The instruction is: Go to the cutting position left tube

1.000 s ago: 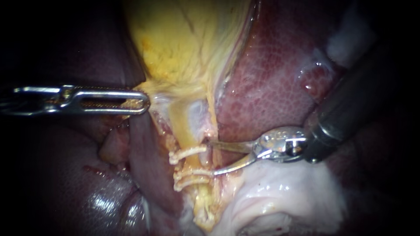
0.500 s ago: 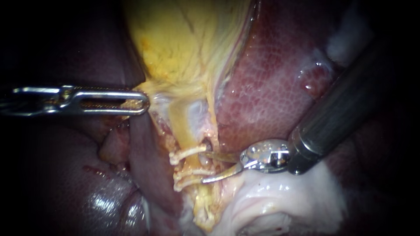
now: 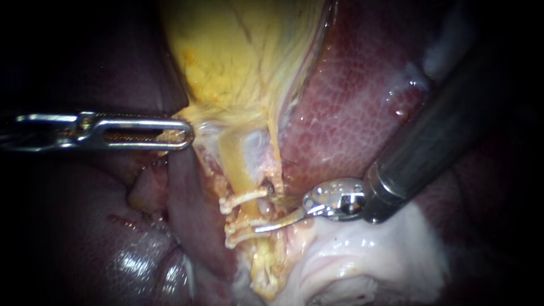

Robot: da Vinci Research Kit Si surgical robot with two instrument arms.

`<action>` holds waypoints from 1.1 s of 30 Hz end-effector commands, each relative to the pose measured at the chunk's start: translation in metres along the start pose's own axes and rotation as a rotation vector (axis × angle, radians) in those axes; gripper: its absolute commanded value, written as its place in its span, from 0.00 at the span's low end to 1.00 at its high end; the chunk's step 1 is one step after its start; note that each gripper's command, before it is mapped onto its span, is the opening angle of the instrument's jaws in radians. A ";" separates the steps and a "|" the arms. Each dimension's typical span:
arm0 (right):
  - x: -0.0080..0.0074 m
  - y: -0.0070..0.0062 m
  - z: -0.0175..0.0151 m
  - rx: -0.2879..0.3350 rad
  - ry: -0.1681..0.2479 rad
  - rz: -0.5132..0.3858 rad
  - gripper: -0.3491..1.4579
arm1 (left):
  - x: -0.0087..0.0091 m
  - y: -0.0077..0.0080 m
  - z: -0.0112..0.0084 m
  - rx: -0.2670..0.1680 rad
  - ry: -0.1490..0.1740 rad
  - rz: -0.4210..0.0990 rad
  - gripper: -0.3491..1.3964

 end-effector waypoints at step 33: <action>0.0025 0.0009 0.0042 0.207 0.115 0.080 0.97 | -0.0002 0.0023 0.0019 -0.010 -0.006 0.001 0.00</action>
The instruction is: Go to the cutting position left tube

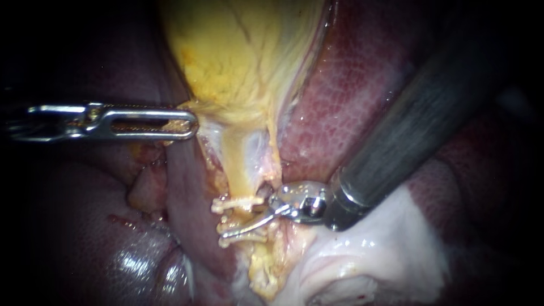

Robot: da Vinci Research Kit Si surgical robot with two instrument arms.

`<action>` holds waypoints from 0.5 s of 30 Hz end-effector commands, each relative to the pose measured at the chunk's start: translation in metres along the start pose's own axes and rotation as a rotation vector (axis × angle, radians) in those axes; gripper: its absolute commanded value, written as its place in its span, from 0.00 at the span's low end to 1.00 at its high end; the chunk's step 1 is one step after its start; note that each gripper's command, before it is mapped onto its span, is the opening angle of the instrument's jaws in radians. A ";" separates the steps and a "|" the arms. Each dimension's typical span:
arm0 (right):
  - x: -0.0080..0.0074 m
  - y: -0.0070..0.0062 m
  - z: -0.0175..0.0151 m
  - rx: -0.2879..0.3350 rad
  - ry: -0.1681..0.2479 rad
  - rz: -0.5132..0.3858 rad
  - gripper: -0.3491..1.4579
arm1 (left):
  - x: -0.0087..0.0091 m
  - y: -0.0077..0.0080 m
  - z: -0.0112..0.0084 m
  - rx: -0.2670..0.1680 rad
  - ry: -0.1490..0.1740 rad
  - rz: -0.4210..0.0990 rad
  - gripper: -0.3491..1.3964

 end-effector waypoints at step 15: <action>0.0002 0.0005 0.0007 0.000 0.012 0.004 0.97 | 0.0000 0.0000 0.0003 -0.002 -0.001 0.000 0.00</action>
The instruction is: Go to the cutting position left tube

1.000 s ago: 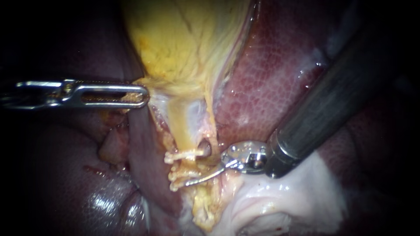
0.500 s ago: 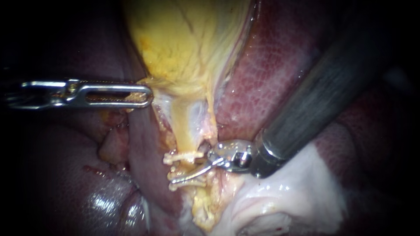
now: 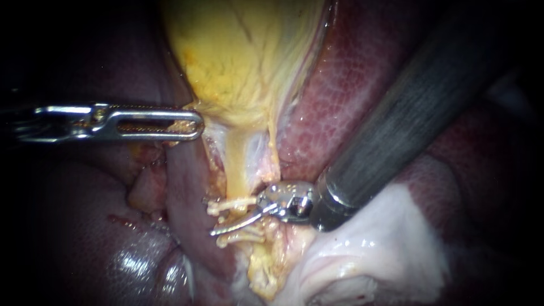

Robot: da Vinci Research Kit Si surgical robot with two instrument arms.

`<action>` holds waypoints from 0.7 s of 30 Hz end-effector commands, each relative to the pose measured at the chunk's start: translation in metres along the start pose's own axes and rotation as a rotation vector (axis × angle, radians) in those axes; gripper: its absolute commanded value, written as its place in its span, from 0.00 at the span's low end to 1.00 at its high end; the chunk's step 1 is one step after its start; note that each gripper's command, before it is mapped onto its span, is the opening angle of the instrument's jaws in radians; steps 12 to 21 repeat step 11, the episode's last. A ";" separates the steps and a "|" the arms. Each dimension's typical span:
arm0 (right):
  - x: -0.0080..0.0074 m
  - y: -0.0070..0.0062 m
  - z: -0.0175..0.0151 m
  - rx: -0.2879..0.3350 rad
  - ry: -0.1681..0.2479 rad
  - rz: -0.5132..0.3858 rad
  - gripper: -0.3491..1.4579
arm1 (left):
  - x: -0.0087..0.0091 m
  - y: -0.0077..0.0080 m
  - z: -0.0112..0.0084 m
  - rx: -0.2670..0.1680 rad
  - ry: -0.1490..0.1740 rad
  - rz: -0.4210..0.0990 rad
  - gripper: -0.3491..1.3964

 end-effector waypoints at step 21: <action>0.0000 0.0000 0.0000 0.000 0.000 0.006 0.97 | 0.0000 0.0000 0.0000 0.000 0.000 0.000 0.00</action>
